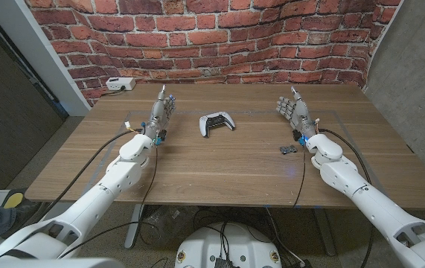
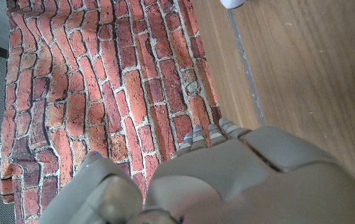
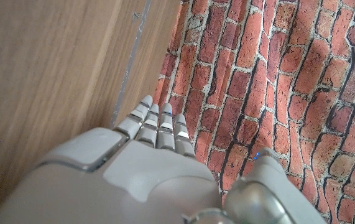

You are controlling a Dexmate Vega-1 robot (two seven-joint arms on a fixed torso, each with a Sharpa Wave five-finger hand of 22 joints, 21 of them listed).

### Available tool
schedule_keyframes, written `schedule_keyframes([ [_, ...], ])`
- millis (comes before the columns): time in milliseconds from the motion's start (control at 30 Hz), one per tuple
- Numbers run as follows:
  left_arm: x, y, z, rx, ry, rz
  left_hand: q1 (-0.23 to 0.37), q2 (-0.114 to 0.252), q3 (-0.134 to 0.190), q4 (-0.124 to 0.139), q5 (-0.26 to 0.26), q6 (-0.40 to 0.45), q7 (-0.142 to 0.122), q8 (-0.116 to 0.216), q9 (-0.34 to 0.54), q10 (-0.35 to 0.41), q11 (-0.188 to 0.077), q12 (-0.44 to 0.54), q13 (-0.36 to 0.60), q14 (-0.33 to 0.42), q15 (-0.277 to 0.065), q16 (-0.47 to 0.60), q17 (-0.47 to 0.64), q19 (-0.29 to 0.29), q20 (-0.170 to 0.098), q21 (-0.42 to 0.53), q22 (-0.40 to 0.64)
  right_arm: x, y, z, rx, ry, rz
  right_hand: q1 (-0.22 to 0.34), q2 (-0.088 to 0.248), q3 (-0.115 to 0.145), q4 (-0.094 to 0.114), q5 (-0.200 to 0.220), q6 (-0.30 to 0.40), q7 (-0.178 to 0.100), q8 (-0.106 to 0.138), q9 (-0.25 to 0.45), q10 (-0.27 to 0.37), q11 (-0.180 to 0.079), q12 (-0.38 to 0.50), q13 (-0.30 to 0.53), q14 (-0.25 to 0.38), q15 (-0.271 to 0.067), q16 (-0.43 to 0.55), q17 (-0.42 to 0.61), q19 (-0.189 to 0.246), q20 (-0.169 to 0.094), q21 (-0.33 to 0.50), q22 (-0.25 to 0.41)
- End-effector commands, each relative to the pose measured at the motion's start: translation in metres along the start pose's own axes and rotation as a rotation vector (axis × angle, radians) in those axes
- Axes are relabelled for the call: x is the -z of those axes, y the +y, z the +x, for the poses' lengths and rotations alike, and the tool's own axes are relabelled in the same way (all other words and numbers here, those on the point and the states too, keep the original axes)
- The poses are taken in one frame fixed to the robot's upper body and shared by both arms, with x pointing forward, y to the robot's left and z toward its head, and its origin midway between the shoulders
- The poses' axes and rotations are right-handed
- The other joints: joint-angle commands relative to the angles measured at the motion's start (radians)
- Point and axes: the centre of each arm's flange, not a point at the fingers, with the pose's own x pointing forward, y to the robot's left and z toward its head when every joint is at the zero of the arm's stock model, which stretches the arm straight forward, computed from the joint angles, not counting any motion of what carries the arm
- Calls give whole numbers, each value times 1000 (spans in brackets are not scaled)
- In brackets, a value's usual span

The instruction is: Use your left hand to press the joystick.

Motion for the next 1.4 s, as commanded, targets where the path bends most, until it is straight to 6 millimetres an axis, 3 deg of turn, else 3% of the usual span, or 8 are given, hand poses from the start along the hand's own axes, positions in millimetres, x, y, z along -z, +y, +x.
schedule_keyframes([
  [33, -7, -4, 4, 1, -9, 6, 10, 5, 7, -1, 4, 1, 4, 5, 1, 13, 6, 9, 3, 1, 2, 4, 4, -3, -5, 5, 3, -1, 3, -7, 14, 5, -39, 3, -5, 6, 0, 6, 10, 8, 7, 5, 17, -2, 7, 5, 15, 1, 6, 1, 12, 1, 4, 2],
  [500, -22, -8, -12, 16, -53, 29, 26, 22, 11, -4, 5, 43, 3, 12, 0, 54, 3, 18, 3, 41, 1, 9, 3, 28, 10, 12, 3, -22, 19, -15, -17, -101, -90, 4, 0, 4, -1, 6, 21, 1, 7, 5, 31, -8, 8, 6, 31, -5, 7, 1, 27, -1, 7, 2],
  [1100, -29, -2, -33, 19, -69, 55, 44, 34, 12, -10, 3, 87, 3, 18, 0, 97, 7, 24, 3, 86, 0, 12, 3, 67, 21, 19, 2, -26, 36, -16, -45, -132, -99, 7, 4, 3, -3, 6, 30, -6, 6, 5, 46, -17, 10, 7, 49, -9, 8, 0, 45, -6, 9, 2],
  [1400, -27, -1, -39, 20, -83, 70, 53, 39, 12, -12, 1, 112, -6, 21, 1, 116, 6, 26, 3, 105, -2, 13, 3, 76, 14, 18, 2, -28, 41, -23, -47, -145, -105, 9, 5, 2, -4, 6, 38, -9, 7, 6, 53, -19, 11, 7, 53, -9, 6, 0, 48, -6, 8, 2],
])
